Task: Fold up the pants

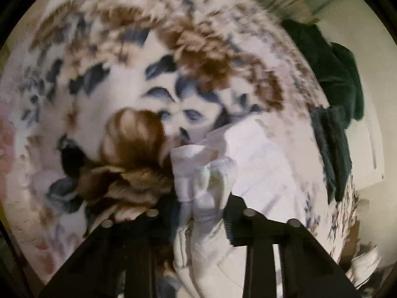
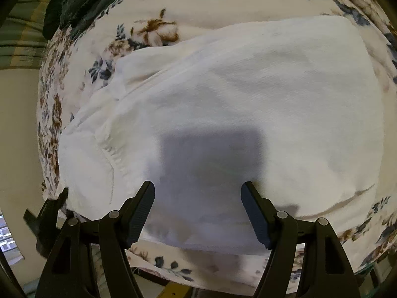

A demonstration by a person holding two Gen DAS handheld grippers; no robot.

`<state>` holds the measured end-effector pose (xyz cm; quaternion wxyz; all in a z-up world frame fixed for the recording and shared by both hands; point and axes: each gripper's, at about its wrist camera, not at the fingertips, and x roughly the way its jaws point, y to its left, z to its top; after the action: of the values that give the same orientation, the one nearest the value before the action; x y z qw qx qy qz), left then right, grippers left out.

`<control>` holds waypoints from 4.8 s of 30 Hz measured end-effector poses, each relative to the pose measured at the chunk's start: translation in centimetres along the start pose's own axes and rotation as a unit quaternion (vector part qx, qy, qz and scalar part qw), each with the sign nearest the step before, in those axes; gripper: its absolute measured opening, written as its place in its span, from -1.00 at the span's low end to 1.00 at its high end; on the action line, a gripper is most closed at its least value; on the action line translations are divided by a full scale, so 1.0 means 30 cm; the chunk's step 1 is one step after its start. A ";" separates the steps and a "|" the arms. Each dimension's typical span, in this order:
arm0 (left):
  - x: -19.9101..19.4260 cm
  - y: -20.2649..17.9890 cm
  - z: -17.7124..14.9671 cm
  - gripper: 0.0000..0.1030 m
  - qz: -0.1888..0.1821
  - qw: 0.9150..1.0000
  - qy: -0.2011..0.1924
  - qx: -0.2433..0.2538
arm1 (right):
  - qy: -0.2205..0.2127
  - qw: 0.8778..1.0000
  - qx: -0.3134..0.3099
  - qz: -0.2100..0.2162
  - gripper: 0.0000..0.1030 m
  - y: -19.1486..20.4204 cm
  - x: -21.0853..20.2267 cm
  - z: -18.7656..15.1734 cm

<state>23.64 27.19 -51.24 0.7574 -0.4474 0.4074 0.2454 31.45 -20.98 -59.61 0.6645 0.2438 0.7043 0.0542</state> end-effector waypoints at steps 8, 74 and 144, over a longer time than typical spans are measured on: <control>-0.129 -0.194 -0.087 -0.63 0.001 0.997 -0.041 0.071 | 0.017 1.000 -0.009 0.009 0.45 -0.087 -0.049 -0.028; 0.177 -0.870 -0.606 0.95 0.032 0.919 0.163 0.357 | -0.050 0.988 0.109 0.097 -0.16 -0.815 -0.335 0.088; 0.382 -0.729 -0.780 0.61 -0.154 0.857 0.353 0.341 | -0.095 0.948 0.146 0.265 0.75 -0.623 0.045 -0.068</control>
<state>36.70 -3.75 -56.63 0.6958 -0.2747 0.6318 -0.2032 24.41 -36.27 -68.10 0.6471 0.5199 0.5482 0.1020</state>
